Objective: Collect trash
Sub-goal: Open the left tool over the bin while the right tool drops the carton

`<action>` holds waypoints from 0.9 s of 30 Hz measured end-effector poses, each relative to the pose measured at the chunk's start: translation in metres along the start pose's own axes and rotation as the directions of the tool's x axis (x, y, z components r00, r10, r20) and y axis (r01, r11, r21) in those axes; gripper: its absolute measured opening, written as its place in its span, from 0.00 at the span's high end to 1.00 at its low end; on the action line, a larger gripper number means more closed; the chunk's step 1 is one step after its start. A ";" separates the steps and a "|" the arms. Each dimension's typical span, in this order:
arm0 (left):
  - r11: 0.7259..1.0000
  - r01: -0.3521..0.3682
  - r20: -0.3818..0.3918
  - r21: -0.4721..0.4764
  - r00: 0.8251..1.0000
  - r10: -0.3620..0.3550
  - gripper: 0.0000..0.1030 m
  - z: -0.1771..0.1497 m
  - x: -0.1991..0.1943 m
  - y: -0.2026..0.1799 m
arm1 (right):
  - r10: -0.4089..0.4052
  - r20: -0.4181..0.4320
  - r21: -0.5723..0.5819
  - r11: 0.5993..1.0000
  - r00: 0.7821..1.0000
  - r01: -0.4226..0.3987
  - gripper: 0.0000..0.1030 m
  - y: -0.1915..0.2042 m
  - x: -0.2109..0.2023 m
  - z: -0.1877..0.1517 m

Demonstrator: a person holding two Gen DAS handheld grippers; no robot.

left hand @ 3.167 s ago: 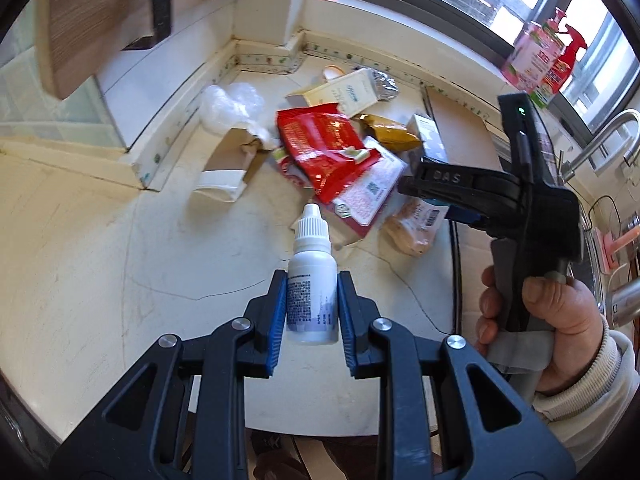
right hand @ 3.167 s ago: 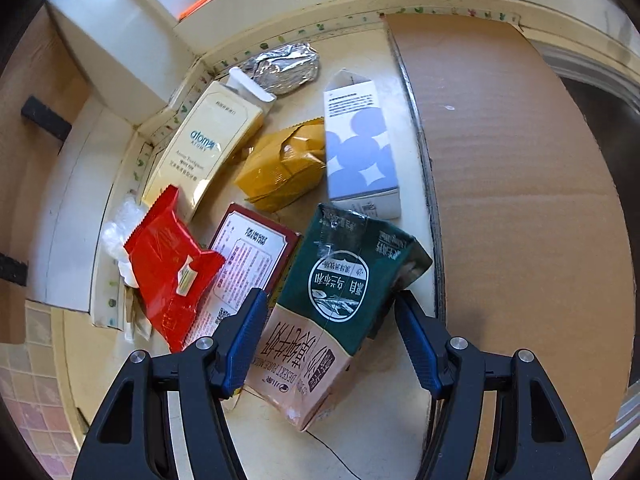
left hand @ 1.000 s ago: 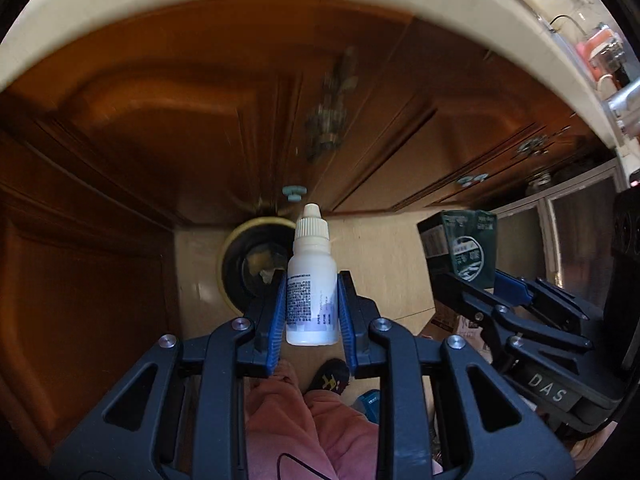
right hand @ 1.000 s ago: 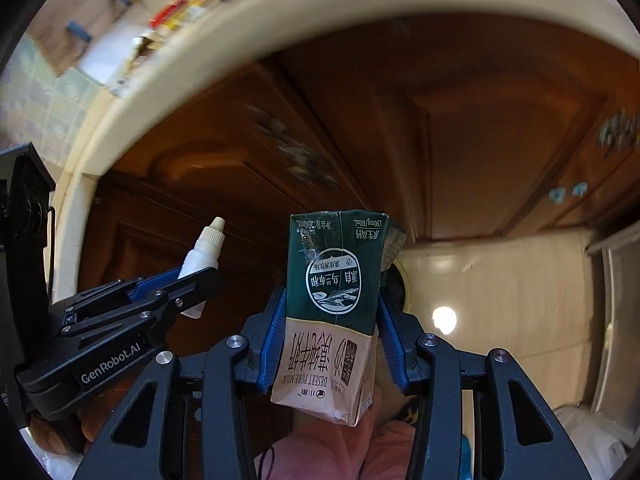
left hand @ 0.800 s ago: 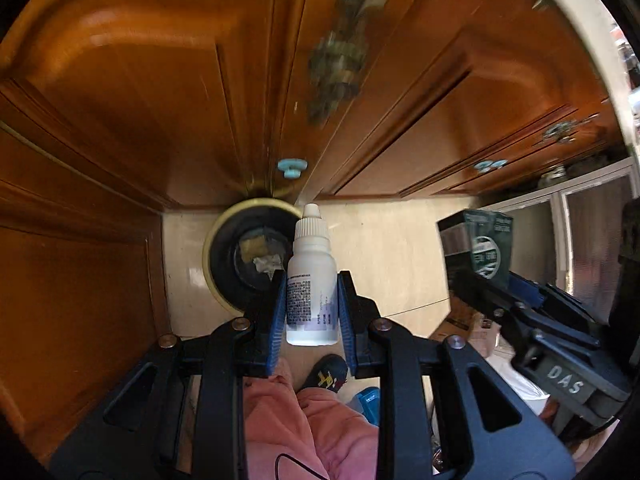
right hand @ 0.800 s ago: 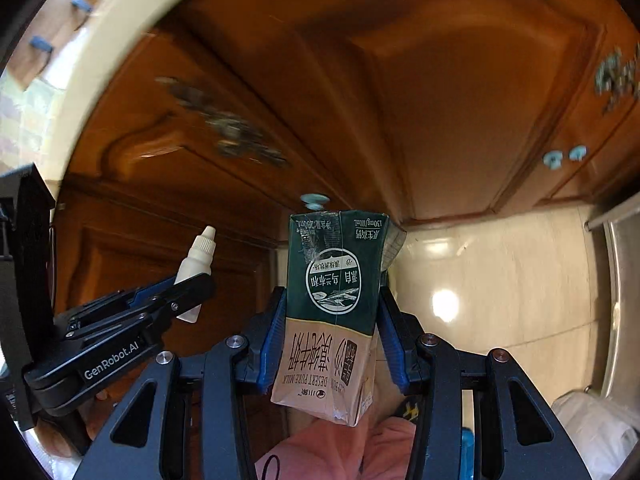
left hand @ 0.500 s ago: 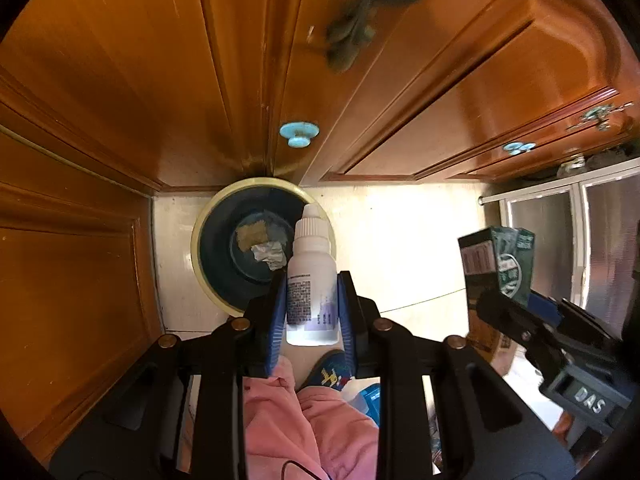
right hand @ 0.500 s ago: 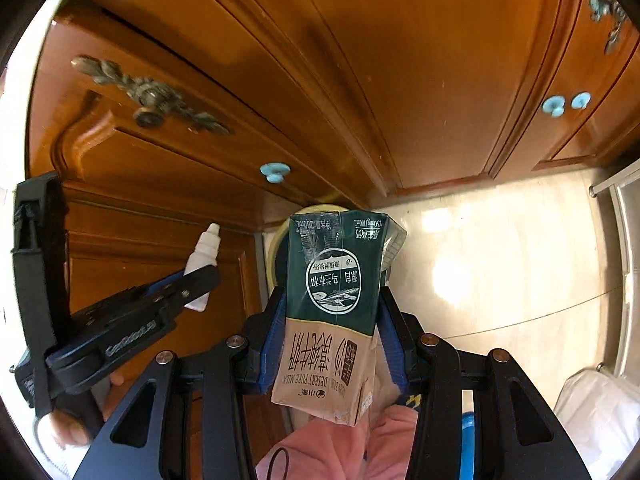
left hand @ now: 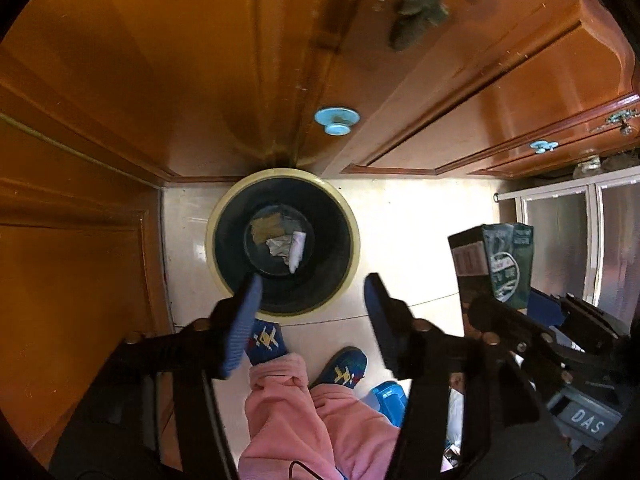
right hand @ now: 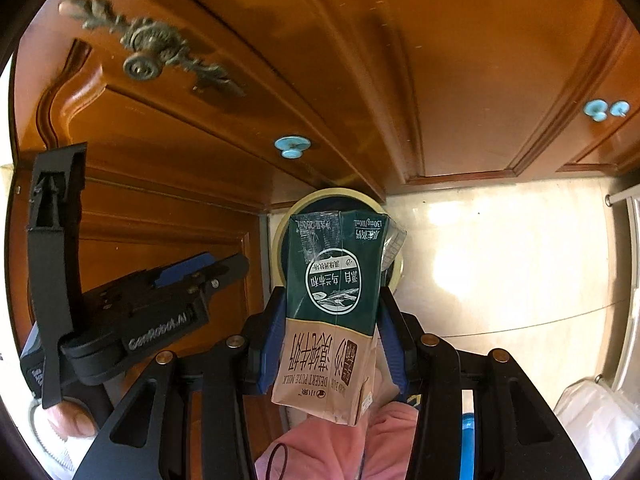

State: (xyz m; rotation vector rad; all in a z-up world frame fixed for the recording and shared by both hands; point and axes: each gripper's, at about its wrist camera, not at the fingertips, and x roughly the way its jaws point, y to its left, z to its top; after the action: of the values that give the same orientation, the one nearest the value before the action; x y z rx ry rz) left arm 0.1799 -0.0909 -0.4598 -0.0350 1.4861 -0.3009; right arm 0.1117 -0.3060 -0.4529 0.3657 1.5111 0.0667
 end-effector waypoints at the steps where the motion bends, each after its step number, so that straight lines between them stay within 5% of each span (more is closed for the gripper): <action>1: 1.000 -0.002 0.005 -0.007 1.000 0.002 0.49 -0.002 -0.001 0.004 | 0.000 -0.004 -0.008 1.000 1.000 0.000 0.58 0.004 0.003 0.002; 10: 0.987 -0.011 0.062 -0.158 0.998 0.021 0.38 -0.016 -0.032 0.056 | -0.008 -0.044 -0.071 0.997 0.999 0.005 0.58 0.042 0.035 0.016; 15: 0.978 -0.026 0.095 -0.208 0.994 0.047 0.19 -0.020 -0.057 0.086 | -0.021 -0.060 -0.109 0.994 0.998 0.015 0.57 0.062 0.042 0.025; 27: 0.969 -0.053 0.109 -0.241 0.991 0.081 0.17 -0.017 -0.102 0.114 | -0.049 -0.072 -0.135 0.990 0.996 0.039 0.41 0.099 0.048 0.040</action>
State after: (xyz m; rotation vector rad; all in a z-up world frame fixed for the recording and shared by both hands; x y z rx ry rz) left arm 0.1774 0.0440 -0.3853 -0.1907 1.3951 -0.0631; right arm 0.1720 -0.2071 -0.4712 0.2239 1.5791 0.1474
